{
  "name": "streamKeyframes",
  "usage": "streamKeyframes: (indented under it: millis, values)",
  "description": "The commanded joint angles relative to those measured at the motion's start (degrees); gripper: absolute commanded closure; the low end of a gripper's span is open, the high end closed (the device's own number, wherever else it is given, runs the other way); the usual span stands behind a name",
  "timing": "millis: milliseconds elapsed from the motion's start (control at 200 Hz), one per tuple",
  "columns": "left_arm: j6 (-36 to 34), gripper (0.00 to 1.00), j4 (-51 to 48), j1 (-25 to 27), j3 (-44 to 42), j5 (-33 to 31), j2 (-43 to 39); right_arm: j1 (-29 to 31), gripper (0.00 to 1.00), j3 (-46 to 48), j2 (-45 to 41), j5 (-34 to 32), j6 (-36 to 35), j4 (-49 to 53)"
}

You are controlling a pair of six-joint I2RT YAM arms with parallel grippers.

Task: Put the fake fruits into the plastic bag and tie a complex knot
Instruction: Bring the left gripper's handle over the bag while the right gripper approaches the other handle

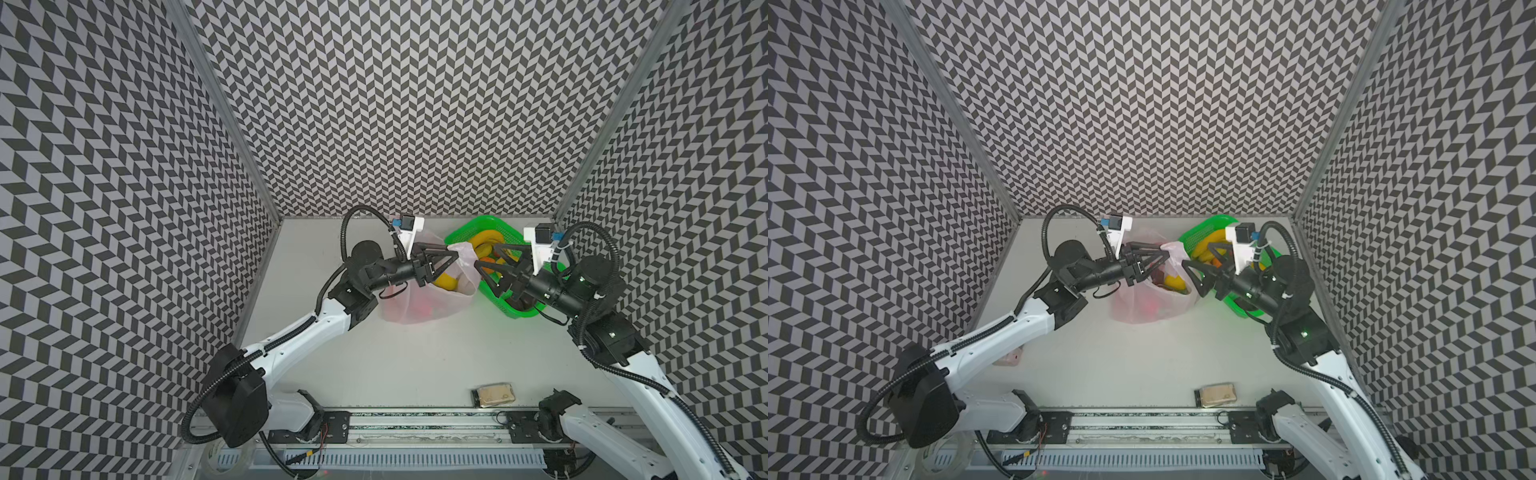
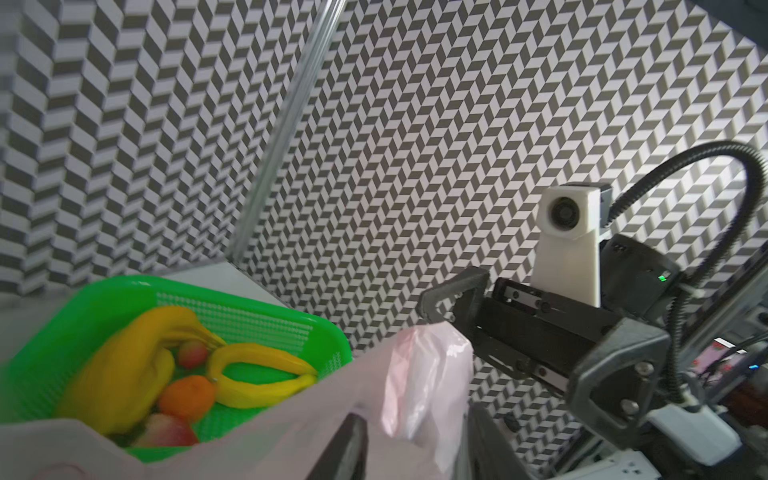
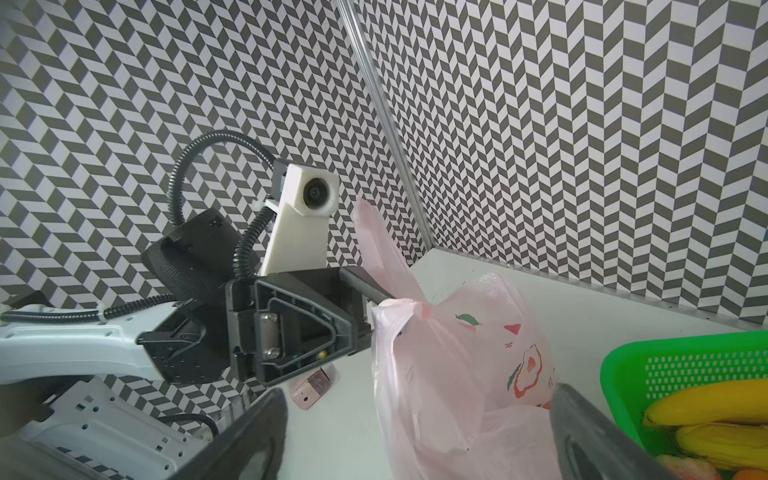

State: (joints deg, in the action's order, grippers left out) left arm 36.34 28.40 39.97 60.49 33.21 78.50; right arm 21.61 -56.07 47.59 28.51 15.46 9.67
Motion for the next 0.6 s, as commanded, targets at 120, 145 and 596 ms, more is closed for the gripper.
streamKeyframes:
  millis: [120, 145, 596]
  values:
    - [-5.0, 1.0, -1.3, -0.7, 5.7, 1.9, 2.8, -0.2, 0.03, 0.5, -0.8, 0.9, -4.7, -1.0]
    - [-5.5, 1.0, -1.7, -0.8, 5.8, 1.9, 2.9, -0.3, 0.02, 0.5, -0.8, 0.9, -5.4, -1.0]
    - [-13.6, 0.77, -12.1, -4.8, 6.1, 2.8, -3.9, -3.9, 0.31, 1.5, 7.0, 21.1, -4.9, -8.5]
